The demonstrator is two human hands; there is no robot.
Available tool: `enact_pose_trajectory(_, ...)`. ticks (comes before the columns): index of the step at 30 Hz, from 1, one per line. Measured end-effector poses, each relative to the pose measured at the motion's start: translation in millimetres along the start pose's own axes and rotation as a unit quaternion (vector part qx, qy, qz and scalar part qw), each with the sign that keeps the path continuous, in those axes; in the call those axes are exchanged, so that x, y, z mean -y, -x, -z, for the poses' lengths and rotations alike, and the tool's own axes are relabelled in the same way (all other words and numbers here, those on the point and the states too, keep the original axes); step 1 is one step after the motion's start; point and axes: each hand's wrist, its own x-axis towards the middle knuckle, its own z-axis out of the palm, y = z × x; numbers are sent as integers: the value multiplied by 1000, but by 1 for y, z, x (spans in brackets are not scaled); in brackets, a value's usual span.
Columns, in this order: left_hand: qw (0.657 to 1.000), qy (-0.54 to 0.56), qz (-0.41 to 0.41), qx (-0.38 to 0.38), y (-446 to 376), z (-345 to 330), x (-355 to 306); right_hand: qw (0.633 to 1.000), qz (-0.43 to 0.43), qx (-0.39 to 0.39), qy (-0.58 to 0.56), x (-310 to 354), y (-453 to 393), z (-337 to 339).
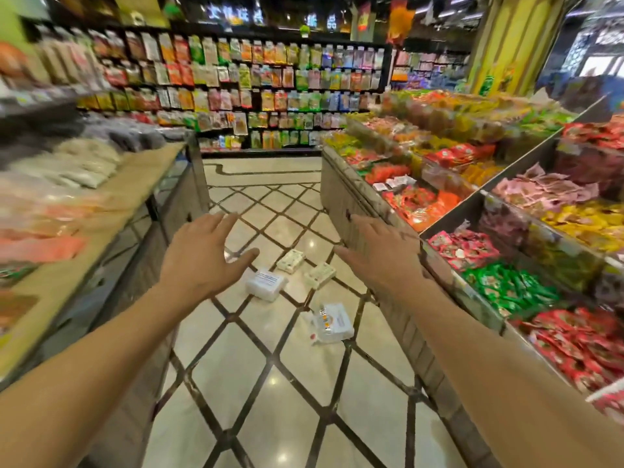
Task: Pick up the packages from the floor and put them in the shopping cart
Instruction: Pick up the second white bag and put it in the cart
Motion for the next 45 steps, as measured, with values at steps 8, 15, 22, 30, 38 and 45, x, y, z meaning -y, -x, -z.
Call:
enact_pose_trajectory(8,999,-2,31,12,-139,-68,43,999,22,23,-6,-11,-176,-65)
enact_pose_trajectory(15,998,-3,23,53,-243,-143,71,999,-9,41,-16,-43,-280,-116)
enact_pose_trajectory(22,997,33,-4,70,-355,-230,88,997,-42,55,19,-71,-379,-172)
enact_pose_trajectory(30,987,54,-48,147,-495,-340,111,990,-107,79,34,-98,-499,-234)
enact_pose_trajectory(38,969,53,-109,215,-605,-440,81,977,-191,93,5,-147,-552,-289)
enact_pose_trajectory(45,936,30,-202,285,-643,-529,20,947,-291,129,-35,-223,-564,-364)
